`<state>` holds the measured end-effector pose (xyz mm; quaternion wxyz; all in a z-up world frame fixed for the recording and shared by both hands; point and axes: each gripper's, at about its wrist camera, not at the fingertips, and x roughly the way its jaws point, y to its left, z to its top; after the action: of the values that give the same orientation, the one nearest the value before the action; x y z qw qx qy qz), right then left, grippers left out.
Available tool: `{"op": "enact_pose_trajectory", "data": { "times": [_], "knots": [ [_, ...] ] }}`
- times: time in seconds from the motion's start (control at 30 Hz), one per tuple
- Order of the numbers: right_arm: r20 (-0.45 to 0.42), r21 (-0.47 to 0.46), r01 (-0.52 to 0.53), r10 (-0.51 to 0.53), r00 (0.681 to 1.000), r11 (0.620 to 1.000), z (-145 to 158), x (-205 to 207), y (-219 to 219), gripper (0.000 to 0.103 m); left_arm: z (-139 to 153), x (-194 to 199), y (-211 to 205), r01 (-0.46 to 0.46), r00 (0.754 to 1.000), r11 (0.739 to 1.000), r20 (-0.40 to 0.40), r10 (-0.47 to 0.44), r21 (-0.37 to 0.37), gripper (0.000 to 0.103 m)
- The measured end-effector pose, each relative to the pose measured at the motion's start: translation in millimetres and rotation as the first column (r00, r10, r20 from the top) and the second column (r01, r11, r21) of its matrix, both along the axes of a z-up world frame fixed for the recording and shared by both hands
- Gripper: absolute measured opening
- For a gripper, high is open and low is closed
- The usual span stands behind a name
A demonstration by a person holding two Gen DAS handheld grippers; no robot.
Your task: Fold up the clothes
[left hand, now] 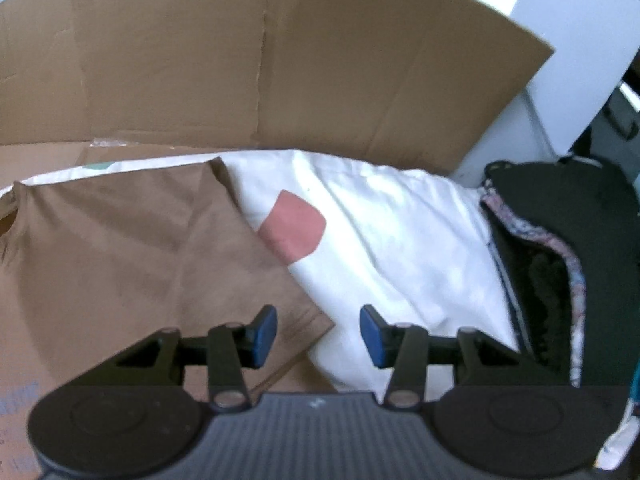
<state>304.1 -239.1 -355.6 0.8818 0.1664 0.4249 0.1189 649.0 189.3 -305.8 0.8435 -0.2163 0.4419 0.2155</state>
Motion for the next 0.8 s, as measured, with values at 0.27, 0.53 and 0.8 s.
{"op": "enact_pose_trajectory", "data": {
  "times": [0.27, 0.53, 0.8],
  "knots": [
    [-0.007, 0.006, 0.017, -0.017, 1.000, 1.000, -7.7, -1.9, -7.6, 0.030, -25.6, 11.0, -1.2, 0.004, 0.999, 1.000, -0.052, -0.003, 0.019, 0.046],
    [-0.005, 0.003, 0.013, -0.013, 1.000, 1.000, -11.3, -2.7, -7.1, 0.030, -32.4, 19.7, -15.3, 0.071, 0.991, 0.986, -0.121, -0.053, 0.152, 0.036],
    [0.002, -0.001, 0.020, -0.020, 1.000, 1.000, -9.3, -1.9, -5.7, 0.030, -8.9, -2.4, 7.6, 0.072, 0.996, 0.993, -0.067, -0.065, 0.094, 0.011]
  ]
}}
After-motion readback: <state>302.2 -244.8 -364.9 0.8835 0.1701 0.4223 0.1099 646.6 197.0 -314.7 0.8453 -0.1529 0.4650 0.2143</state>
